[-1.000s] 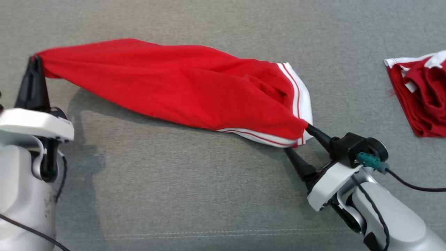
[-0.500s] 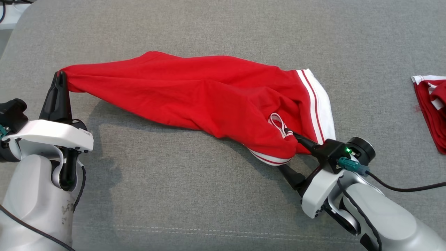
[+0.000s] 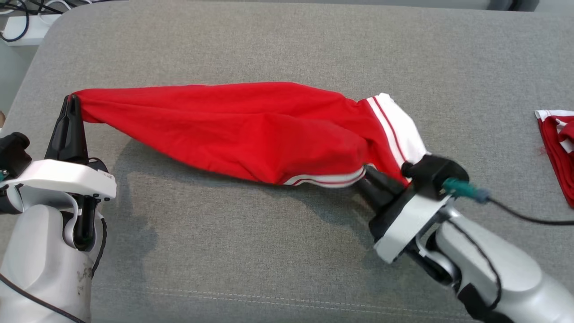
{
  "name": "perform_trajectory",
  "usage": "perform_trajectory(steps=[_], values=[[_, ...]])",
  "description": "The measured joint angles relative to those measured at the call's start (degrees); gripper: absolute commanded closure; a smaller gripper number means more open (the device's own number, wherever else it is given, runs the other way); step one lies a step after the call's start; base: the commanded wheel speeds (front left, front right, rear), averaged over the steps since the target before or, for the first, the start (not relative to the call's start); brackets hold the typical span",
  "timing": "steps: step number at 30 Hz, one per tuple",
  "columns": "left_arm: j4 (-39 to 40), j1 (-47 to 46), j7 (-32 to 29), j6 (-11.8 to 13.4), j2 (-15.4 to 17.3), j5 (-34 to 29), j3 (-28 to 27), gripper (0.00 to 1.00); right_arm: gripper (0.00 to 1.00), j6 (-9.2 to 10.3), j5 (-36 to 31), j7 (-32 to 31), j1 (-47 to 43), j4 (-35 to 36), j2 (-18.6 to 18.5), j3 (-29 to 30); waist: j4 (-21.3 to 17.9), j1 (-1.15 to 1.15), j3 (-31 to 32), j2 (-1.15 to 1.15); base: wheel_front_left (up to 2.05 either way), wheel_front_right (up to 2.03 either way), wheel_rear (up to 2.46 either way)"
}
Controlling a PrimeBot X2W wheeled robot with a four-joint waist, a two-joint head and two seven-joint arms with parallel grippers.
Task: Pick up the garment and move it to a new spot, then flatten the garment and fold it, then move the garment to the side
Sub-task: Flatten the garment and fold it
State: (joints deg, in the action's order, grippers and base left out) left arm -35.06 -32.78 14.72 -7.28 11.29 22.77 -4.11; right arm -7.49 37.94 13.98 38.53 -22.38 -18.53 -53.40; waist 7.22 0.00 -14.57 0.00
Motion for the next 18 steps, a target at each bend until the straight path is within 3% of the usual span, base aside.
perform_trajectory(steps=[5,9,14,18], values=[[0.05,1.45,0.00,0.00,0.02,-0.05,-0.51,1.00,1.00,0.00,5.16,0.25,-0.05,6.80,-2.10,9.35,-0.11,0.00,0.78,0.00,0.00,0.00,0.00],[0.85,1.74,0.00,0.00,-0.10,-0.51,-0.05,1.00,1.00,0.00,5.65,0.25,-0.16,6.98,-3.76,15.23,-0.04,0.00,0.66,0.00,0.00,0.00,0.00],[0.32,1.14,0.00,0.00,-0.12,-1.13,4.14,1.00,1.00,0.01,5.94,-0.38,2.26,1.12,-3.23,16.38,0.39,0.00,-0.74,0.00,0.00,0.00,0.00],[-1.81,-2.53,0.01,0.00,-0.86,-1.04,8.67,1.00,1.00,0.01,6.59,-4.28,9.81,-7.62,-0.68,16.18,1.24,0.00,-2.47,0.00,0.00,0.00,0.00]])
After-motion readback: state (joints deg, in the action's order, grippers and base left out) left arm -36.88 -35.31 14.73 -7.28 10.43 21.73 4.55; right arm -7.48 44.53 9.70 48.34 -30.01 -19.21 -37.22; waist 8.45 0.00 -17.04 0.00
